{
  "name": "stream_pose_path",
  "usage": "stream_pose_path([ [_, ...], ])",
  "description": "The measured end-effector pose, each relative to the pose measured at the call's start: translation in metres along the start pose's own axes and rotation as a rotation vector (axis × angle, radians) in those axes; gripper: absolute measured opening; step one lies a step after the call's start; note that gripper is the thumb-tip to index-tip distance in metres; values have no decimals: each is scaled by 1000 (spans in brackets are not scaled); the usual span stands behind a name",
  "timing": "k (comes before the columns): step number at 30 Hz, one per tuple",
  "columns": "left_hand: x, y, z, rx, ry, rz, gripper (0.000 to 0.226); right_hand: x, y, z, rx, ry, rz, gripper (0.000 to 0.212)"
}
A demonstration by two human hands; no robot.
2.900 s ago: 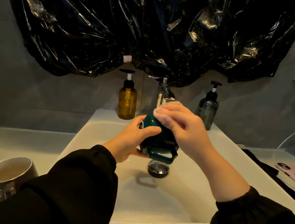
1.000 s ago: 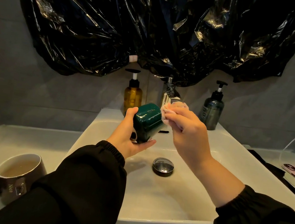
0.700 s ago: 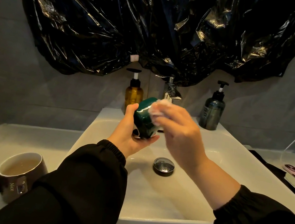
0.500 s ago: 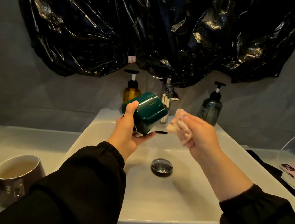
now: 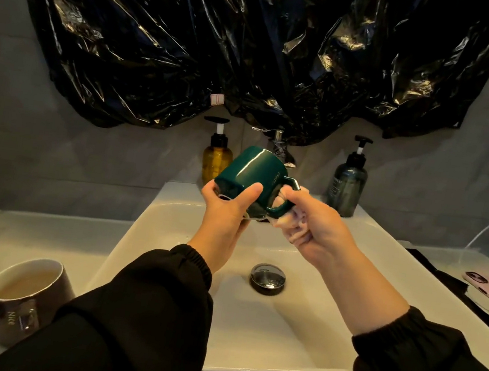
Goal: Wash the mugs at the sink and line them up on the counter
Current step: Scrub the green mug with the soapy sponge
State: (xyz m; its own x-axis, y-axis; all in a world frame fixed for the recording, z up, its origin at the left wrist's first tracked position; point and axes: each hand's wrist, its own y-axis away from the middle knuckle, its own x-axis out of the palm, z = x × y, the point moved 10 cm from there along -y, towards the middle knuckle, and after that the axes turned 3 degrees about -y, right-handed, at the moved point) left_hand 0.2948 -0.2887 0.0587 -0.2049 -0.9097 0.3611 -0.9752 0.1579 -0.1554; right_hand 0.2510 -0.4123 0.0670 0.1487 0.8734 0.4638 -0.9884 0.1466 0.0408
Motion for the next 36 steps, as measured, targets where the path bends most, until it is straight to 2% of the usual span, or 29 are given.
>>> stream_pose_path([
  [4,-2,-4,10,-144,-145,116,85,-13,-2,12,-14,123,-26,19],
  [6,-3,-2,14,-233,-181,184,81,-12,-1,13,9,199,19,24],
  [8,-4,0,18,-311,-205,243,77,-11,1,12,22,195,38,16],
  [10,-6,0,20,-337,-230,273,84,-7,2,11,37,228,75,6],
  [13,-7,3,22,-348,-234,320,91,-3,4,11,63,273,148,7],
  [18,1,6,23,-310,-79,307,77,9,5,10,113,178,317,26],
  [21,0,5,22,-300,-57,264,75,-1,2,8,144,74,222,26],
  [22,-3,4,22,-295,-54,239,75,-6,0,11,131,28,178,34],
  [23,-7,2,21,-290,-52,209,76,-8,-3,16,110,-53,173,44],
  [25,-13,-2,21,-277,-51,154,75,-8,-5,23,86,-218,212,47],
  [26,-15,-4,20,-266,-56,132,72,-11,-10,26,42,-204,202,43],
  [27,-18,-7,19,-254,-70,114,67,-16,-12,33,-66,-78,173,37],
  [28,-19,-8,19,-243,-92,102,63,-18,-8,44,-232,175,105,29],
  [30,-20,-10,20,-225,-152,98,60,-8,14,71,-659,633,-73,28],
  [32,-17,-9,21,-215,-189,105,60,21,40,75,-940,839,-86,32],
  [34,-16,-8,20,-200,-193,86,58,42,48,64,-1070,1069,-78,22],
  [36,-18,-10,17,-170,-181,31,57,50,46,57,-1071,1193,-92,15],
])
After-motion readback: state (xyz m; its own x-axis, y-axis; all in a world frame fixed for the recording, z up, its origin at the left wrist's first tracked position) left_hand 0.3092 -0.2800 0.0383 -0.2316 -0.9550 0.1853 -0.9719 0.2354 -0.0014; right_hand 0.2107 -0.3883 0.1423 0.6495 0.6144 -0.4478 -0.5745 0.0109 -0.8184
